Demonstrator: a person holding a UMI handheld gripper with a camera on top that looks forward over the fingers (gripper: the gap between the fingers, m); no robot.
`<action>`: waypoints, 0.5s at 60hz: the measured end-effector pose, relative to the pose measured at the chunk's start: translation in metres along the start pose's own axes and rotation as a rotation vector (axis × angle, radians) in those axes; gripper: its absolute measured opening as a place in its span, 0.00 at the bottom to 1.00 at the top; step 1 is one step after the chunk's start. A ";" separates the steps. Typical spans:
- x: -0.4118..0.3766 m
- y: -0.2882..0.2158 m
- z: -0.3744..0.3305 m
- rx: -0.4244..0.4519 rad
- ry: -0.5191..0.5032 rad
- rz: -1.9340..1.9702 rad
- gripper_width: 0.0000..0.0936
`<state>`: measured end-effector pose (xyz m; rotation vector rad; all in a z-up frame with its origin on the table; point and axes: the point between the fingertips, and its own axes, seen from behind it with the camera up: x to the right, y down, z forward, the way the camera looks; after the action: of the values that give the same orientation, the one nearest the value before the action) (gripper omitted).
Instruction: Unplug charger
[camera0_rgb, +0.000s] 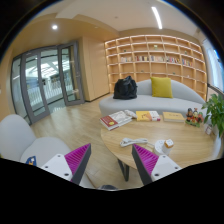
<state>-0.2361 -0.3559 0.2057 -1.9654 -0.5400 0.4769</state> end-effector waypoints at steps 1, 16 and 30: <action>0.001 0.003 -0.004 0.001 -0.002 0.004 0.91; 0.042 0.043 -0.006 -0.040 0.040 -0.006 0.91; 0.168 0.105 0.034 -0.095 0.202 0.016 0.90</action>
<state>-0.0993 -0.2790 0.0802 -2.0818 -0.4252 0.2617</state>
